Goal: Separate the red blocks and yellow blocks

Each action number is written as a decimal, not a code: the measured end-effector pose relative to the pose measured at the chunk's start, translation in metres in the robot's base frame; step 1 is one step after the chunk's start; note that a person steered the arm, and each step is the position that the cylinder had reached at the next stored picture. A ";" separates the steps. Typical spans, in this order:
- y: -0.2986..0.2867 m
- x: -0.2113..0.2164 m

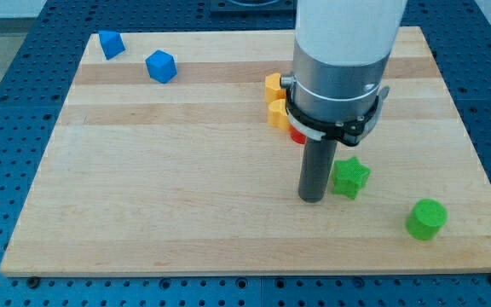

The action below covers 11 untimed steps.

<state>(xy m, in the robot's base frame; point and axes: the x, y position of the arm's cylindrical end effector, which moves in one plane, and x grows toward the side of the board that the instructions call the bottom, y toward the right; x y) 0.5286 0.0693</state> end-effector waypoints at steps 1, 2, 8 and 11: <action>0.015 0.000; 0.022 0.000; -0.024 -0.072; -0.025 -0.128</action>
